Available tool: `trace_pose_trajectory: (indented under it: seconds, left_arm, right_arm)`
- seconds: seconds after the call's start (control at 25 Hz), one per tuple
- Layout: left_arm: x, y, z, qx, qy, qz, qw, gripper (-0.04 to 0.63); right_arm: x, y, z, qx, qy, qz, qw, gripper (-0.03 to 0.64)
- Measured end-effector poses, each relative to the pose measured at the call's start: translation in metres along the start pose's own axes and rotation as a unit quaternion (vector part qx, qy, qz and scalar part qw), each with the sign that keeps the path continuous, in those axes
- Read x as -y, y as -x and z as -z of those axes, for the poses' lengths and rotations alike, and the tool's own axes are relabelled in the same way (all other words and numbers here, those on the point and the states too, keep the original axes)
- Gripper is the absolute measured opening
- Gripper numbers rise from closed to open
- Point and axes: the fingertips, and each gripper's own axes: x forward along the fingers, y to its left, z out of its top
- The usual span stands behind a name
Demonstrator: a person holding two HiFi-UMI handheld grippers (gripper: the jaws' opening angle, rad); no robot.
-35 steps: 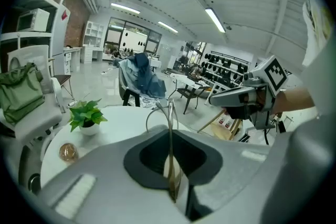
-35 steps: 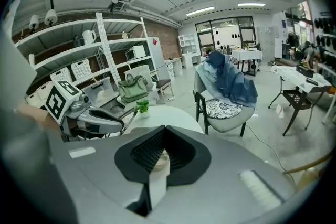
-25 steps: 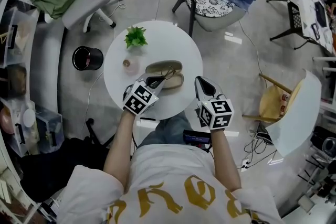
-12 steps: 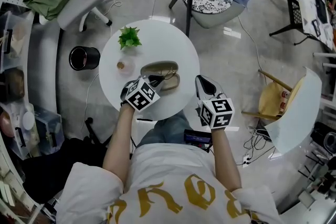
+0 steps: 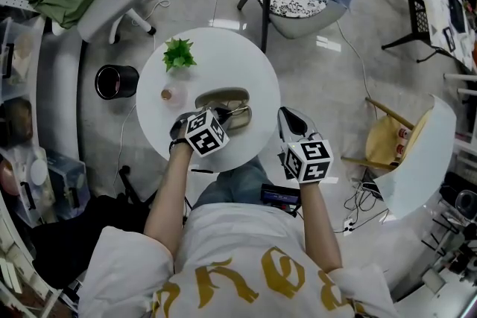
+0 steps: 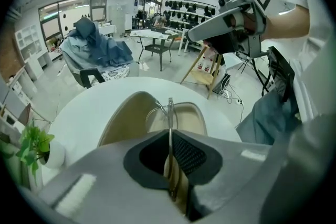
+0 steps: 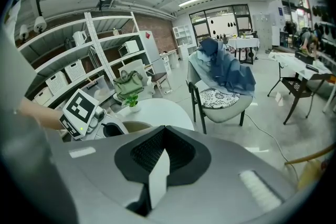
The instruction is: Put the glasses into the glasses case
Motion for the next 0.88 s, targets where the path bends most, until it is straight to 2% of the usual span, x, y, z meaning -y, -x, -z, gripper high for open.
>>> trace_pose_trajectory:
  seconds: [0.4, 0.88]
  left_arm:
    - [-0.0015, -0.0100, 0.0042, -0.024, -0.019, -0.003, 0.9995, 0.018]
    - [-0.0019, -0.0089, 0.0008, -0.011, -0.017, -0.004, 0.9998, 0.035]
  right_arm:
    - [0.0033, -0.0036, -0.0010, -0.002, -0.003, -0.002, 1.000, 0.025]
    - [0.0004, -0.0034, -0.0045, -0.001, 0.005, -0.002, 1.000, 0.025]
